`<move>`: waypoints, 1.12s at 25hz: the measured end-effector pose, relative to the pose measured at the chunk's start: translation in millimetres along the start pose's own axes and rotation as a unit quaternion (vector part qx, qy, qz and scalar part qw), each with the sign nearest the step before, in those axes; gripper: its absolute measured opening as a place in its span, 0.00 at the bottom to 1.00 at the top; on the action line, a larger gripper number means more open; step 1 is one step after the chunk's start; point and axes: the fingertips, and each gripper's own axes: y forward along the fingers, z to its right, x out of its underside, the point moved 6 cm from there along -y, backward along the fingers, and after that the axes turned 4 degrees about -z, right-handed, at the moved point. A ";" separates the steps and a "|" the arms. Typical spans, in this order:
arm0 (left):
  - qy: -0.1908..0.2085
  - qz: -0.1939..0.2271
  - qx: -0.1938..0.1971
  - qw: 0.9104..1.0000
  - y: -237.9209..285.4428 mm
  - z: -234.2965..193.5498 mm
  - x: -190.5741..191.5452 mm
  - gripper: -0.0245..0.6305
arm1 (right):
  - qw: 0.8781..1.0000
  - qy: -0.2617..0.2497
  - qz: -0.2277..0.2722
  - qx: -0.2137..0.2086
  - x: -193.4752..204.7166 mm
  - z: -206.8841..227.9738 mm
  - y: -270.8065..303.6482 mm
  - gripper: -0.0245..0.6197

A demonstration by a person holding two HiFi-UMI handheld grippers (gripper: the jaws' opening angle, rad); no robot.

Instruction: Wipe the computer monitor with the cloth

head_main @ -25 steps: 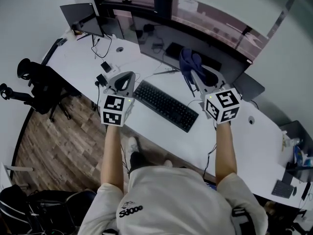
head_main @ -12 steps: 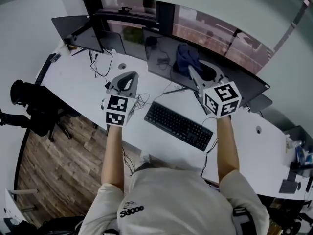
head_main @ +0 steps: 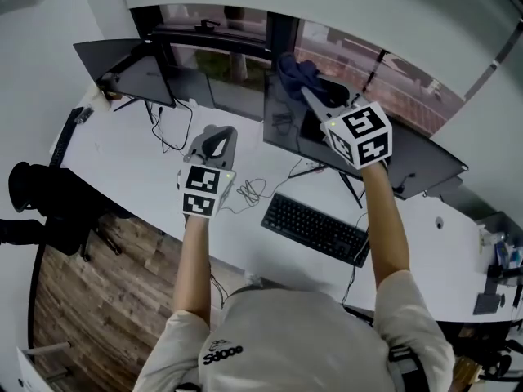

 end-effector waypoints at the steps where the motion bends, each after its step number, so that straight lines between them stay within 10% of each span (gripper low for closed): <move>1: 0.000 0.003 0.004 1.000 3.5 -6.4 0.7 0.07 | 1.000 -0.013 -0.008 0.001 -4.6 -0.7 10.6 0.18; 11: -0.009 0.016 0.038 0.999 31.3 -34.2 13.6 0.07 | 0.991 -0.085 -0.104 0.017 -20.5 2.4 94.4 0.18; 28: -0.014 0.036 0.038 0.999 47.9 -34.6 11.5 0.07 | 0.989 -0.050 -0.135 -0.017 -4.3 21.0 97.1 0.17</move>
